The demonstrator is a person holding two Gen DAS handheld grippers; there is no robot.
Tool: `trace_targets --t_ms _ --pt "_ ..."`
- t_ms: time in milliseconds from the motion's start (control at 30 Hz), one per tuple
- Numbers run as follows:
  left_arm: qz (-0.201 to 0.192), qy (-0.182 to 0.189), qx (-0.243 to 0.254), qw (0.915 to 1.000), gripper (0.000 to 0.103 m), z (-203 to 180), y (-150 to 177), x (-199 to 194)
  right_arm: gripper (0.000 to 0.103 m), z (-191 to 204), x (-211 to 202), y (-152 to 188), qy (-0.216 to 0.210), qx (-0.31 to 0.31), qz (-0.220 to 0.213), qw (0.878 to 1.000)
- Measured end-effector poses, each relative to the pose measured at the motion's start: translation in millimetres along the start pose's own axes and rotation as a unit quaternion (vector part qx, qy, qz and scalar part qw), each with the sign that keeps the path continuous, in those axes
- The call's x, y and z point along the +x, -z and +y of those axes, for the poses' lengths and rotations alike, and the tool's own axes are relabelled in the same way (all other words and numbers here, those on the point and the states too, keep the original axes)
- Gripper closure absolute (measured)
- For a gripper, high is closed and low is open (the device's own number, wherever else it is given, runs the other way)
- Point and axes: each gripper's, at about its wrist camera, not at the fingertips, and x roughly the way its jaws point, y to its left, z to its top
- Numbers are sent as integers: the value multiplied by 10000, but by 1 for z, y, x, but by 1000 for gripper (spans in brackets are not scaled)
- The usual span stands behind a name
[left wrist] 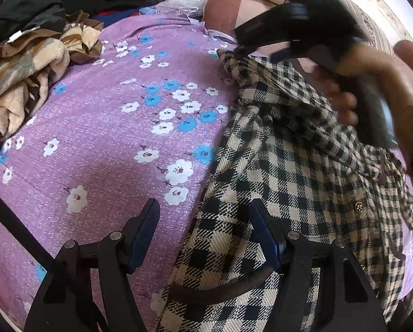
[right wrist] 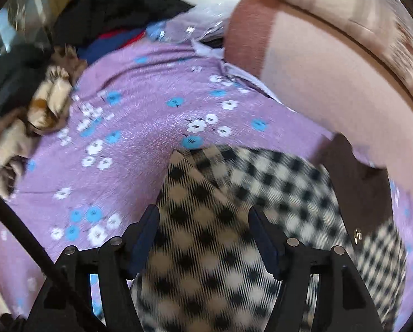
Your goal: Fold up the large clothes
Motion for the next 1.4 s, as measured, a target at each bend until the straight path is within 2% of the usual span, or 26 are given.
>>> trace_targets --t_ms 33,67,100,133,233,333,400,467,500,600,633,667,700,800,900,1000,1133,1167,1200,1233,1267,1333,1400 --pt "4 21 -28 10000 37 1 0 0 42 6 11 -5 16 -171 135 9998" --pt "3 28 -48 10000 37 3 -1 -1 81 11 23 -8 29 -339 340 9988" --pt "-1 30 -74 10000 37 5 -1 -1 99 12 31 -10 27 -434 550 9975" --pt "1 32 -98 9999 37 6 -2 -2 98 14 38 -12 89 -505 644 9966" --pt "19 101 -253 9996 37 13 -3 -3 98 21 48 -25 336 -709 562 9953" --pt "-26 129 -322 9994 37 15 -4 -5 99 18 56 -41 587 -441 290 9969" --pt "-71 14 -267 9996 37 14 -4 -4 98 16 63 -46 855 -279 193 9958" --pt "-69 -48 -207 9998 37 14 -5 -3 98 16 70 -49 842 -228 327 9957" --pt "-74 -48 -208 9997 37 15 -6 -3 98 15 61 -48 837 -216 215 9960" --pt "-166 -49 -339 9993 37 24 -10 -9 95 6 20 -36 340 67 -167 9993" --pt "-192 -51 -395 9990 37 27 -11 -11 86 3 7 -28 153 150 -250 9995" --pt "-228 -45 -495 9985 37 32 -12 -14 70 1 -9 -17 -82 213 -361 9991" --pt "-253 -43 -577 9980 37 37 -13 -16 63 0 -22 -7 -252 244 -444 9984" --pt "-337 -49 -817 9961 37 50 -15 -25 61 2 -59 42 -788 429 -624 9940" --pt "-400 -87 -976 9944 37 60 -15 -30 61 1 -69 88 -1365 953 -589 9843" --pt "-397 -88 -1070 9934 37 66 -15 -31 61 4 -58 111 -1269 1315 -502 9819" --pt "-414 -124 -1033 9937 37 67 -15 -31 61 -4 -26 103 -1005 1780 -374 9782" --pt "-421 -172 -990 9941 37 66 -15 -30 61 -5 -20 100 -910 1849 -391 9777" --pt "-423 -199 -956 9943 37 65 -16 -30 66 -5 -12 96 -901 1914 -343 9768" --pt "-421 -232 -916 9946 37 64 -16 -28 92 -5 -6 92 -990 1997 -312 9743" --pt "-410 -249 -897 9948 37 64 -16 -28 98 -3 -2 90 -1044 2050 -268 9728" --pt "-386 -256 -886 9950 37 64 -16 -26 99 7 2 83 -1098 1972 -245 9739" --pt "-371 -279 -888 9950 37 65 -16 -25 100 22 5 79 -1341 1804 -180 9743"
